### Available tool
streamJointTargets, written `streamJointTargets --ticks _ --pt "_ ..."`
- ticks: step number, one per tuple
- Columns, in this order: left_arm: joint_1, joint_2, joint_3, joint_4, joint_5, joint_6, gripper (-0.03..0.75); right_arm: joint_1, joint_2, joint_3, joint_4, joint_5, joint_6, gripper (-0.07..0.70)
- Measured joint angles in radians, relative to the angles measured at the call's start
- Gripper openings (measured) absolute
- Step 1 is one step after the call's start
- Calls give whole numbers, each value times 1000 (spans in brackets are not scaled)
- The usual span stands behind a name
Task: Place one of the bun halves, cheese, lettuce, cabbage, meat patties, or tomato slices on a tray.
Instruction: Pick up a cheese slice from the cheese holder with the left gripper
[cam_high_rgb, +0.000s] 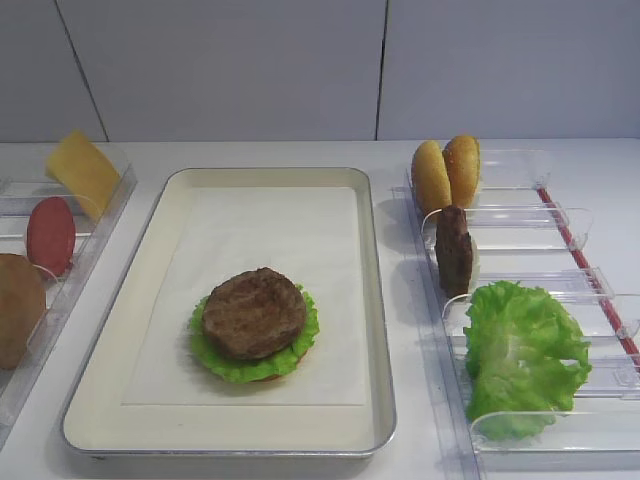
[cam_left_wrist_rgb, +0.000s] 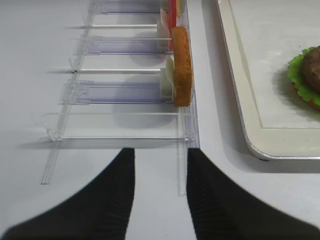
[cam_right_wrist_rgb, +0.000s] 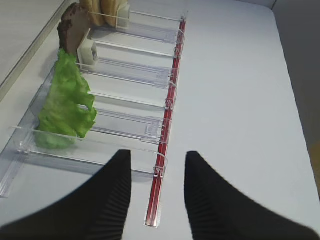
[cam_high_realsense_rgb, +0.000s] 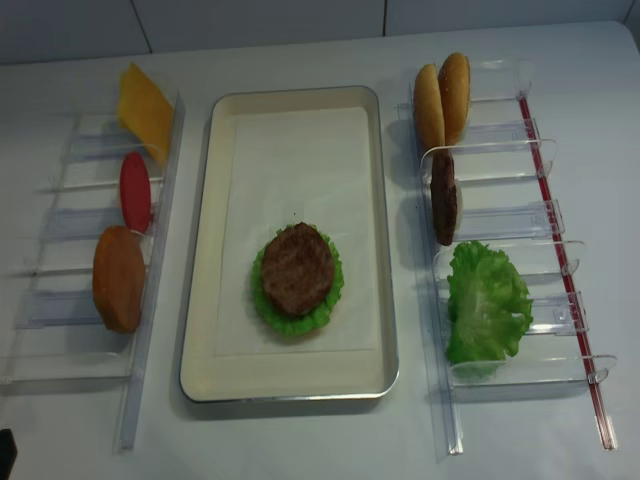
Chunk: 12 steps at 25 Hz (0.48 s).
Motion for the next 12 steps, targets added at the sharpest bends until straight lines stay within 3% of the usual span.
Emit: streamJointTargets --ticks 12 --pt "0 20 -25 -33 16 0 237 0 0 0 0 0 0 298"
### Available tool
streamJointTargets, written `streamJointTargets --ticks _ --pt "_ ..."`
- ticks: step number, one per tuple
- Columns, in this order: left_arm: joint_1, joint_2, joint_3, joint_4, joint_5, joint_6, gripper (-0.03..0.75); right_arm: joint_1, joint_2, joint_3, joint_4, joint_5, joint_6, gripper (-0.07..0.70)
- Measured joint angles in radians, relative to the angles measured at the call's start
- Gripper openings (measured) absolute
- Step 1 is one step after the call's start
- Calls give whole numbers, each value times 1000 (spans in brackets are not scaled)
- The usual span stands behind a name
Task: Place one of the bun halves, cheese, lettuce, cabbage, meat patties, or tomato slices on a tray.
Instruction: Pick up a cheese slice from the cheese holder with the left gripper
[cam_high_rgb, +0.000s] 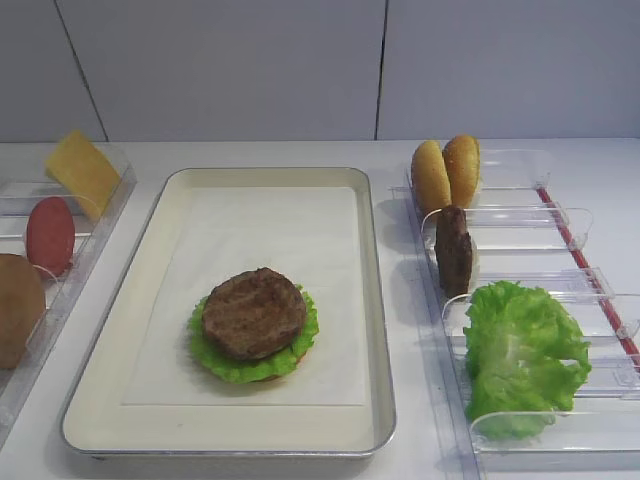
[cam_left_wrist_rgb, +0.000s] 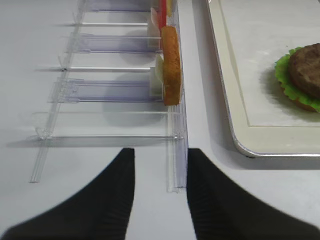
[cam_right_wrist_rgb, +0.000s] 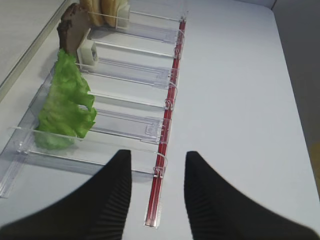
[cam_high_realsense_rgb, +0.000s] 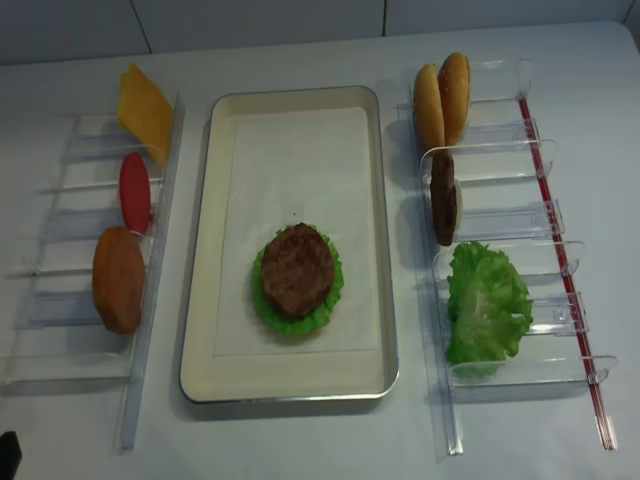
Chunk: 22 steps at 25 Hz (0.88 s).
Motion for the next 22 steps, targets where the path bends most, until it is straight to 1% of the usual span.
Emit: streamJointTargets --ticks 4,8,10,12,17,20,22 --pt "0 152 -81 -10 17 -12 244 0 0 0 0 0 0 298" --pt "0 360 -188 -16 53 -25 290 0 0 0 0 0 0 298" --pt "0 463 -234 -17 59 -27 316 0 0 0 0 0 0 298" --pt "0 576 -287 -21 59 -27 332 0 0 0 0 0 0 298" --pt "0 849 -437 -34 59 -5 342 0 0 0 0 0 0 298" --pt "0 1013 -539 -34 49 15 342 0 0 0 0 0 0 298" --pt "0 1124 -619 -34 33 32 342 0 0 0 0 0 0 298"
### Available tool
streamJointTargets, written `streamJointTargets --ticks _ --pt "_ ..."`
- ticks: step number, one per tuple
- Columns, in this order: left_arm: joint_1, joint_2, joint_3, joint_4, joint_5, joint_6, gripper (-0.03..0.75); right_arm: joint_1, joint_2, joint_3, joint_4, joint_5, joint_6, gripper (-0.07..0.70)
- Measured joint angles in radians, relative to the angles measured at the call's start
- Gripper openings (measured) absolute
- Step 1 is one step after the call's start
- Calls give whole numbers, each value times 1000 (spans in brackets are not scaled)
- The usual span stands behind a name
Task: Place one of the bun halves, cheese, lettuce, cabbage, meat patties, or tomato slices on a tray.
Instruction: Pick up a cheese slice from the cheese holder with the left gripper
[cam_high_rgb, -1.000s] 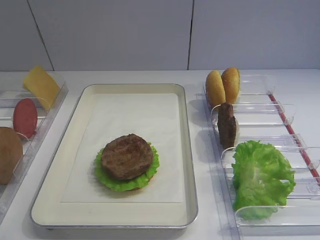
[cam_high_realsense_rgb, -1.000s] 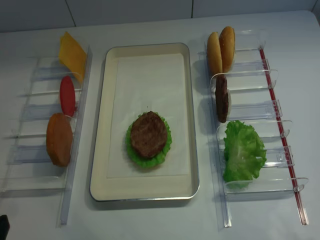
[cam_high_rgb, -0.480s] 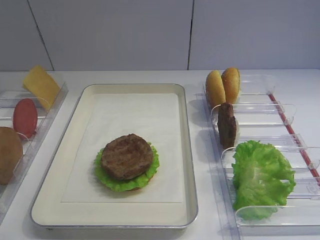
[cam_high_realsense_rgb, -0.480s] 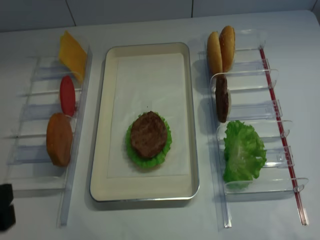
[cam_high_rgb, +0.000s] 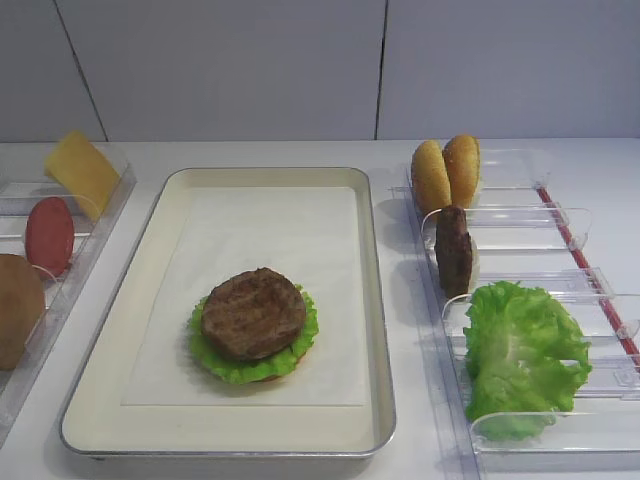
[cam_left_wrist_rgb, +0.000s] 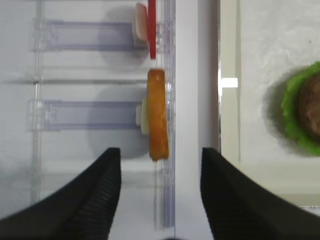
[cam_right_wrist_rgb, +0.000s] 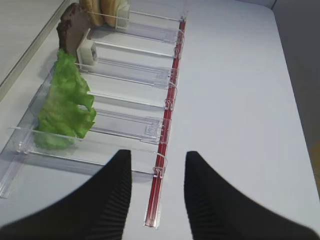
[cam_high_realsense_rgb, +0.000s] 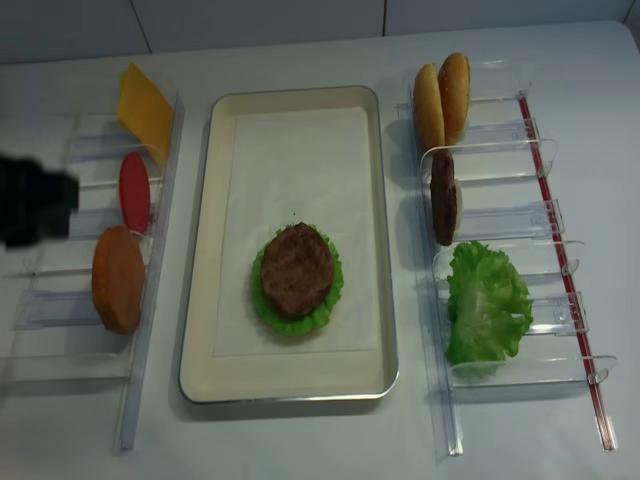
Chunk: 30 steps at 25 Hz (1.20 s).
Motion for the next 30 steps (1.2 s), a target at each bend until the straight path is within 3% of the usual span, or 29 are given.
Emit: streamJointTargets --ticks 6,10,14,20,30 --pt "0 315 -265 -5 -49 31 342 0 0 0 0 0 0 298" --pt "0 517 -448 -5 -52 31 342 0 0 0 0 0 0 298" --pt "0 669 -567 -5 -52 47 342 0 0 0 0 0 0 298" --pt "15 787 -639 0 -82 45 342 0 0 0 0 0 -2 298" --pt "18 840 -642 -5 -176 45 342 0 0 0 0 0 -2 294"
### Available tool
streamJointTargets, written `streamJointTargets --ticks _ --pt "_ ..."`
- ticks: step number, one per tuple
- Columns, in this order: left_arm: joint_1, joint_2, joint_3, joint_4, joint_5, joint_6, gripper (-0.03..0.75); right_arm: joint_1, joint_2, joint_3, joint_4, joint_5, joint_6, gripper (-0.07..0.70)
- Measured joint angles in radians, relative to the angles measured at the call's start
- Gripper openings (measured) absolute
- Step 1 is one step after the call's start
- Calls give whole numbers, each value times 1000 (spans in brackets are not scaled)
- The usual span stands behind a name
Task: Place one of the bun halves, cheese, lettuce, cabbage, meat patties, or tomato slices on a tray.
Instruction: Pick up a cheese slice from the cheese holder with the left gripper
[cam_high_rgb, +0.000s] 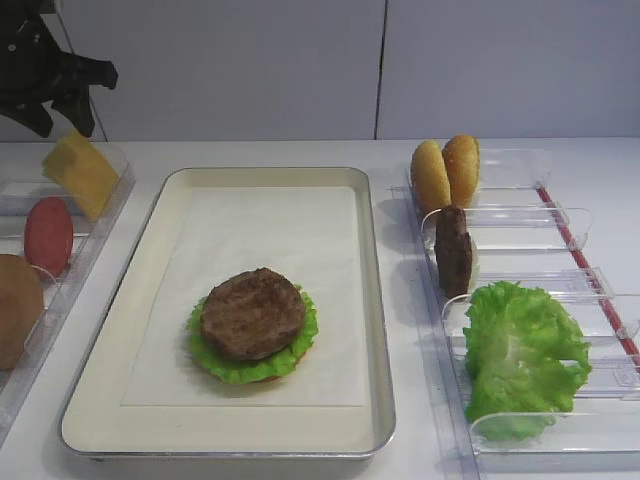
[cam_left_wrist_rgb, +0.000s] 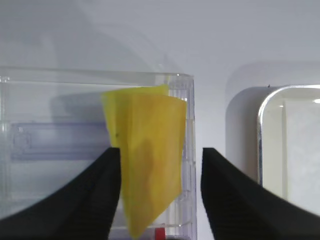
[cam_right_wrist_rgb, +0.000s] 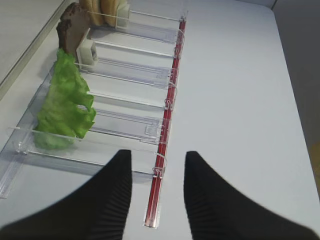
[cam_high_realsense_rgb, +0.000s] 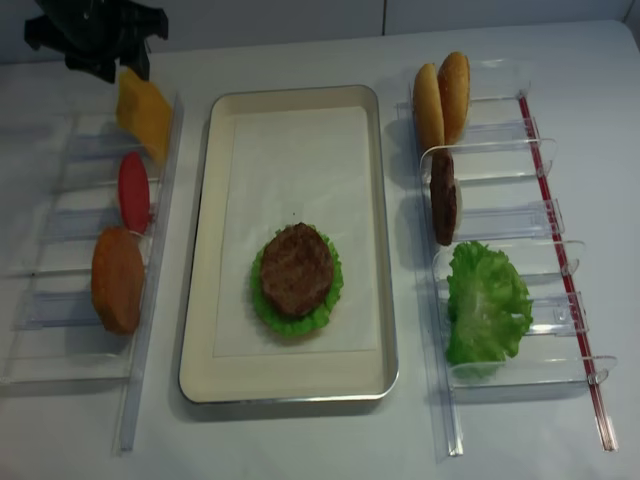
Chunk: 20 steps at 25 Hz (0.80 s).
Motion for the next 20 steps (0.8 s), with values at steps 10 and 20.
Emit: streamJointTargets --ticks 10,20 --pt "2 0 0 5 -19 -1 342 0 0 0 0 0 0 269" --pt "2 0 0 5 -18 -2 341 0 0 0 0 -2 2 246"
